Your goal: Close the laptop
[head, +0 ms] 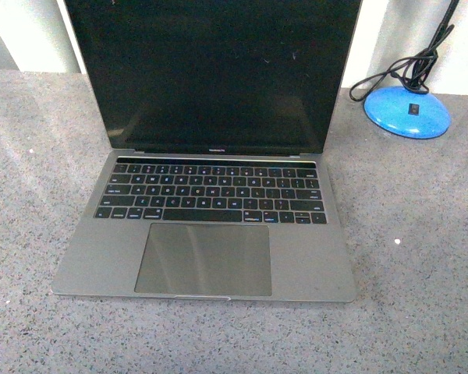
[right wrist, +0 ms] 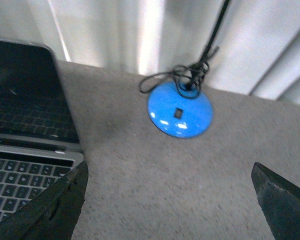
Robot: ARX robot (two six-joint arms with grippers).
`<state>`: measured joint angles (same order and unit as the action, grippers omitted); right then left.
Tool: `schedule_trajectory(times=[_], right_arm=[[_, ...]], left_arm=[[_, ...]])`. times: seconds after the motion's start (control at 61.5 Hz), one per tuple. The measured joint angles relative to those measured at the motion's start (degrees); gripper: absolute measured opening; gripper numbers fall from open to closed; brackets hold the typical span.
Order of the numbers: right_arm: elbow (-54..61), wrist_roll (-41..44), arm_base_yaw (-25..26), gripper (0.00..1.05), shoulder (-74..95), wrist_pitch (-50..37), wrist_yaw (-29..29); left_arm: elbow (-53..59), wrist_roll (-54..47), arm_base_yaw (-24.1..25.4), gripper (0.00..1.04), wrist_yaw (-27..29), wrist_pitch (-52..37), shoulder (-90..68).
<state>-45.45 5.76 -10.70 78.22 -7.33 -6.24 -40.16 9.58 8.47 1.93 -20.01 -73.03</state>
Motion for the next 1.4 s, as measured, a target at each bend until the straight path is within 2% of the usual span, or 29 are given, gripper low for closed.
schedule_trajectory(times=[0.163,0.471,0.65,1.008,1.397], right_arm=[[-6.80,0.55,-3.67,0.95,5.88,-0.39,-0.46],[-16.17,0.13,-4.07,0.94,14.53,-0.94,0.72],[-20.39,0.31,-4.07,0.62,19.52,-1.92,1.05],[-30.93,0.46,-3.43,0.00,25.31,1.44,6.73],[-37.24,-2.86,-2.80,0.01,31.23,4.09,9.22]], left_arm=[[-3.30,-0.07,-4.46,0.98,1.60,-3.21,-3.98],[-10.84,-0.33,-7.82,0.98,0.66,-6.36,-12.44],[-16.85,2.38,-9.66,0.68,-0.52,-5.27,-18.69],[-28.70,2.62,-13.55,0.04,0.72,-1.60,-26.53],[-35.26,6.27,-16.68,0.04,0.96,10.75,-30.25]])
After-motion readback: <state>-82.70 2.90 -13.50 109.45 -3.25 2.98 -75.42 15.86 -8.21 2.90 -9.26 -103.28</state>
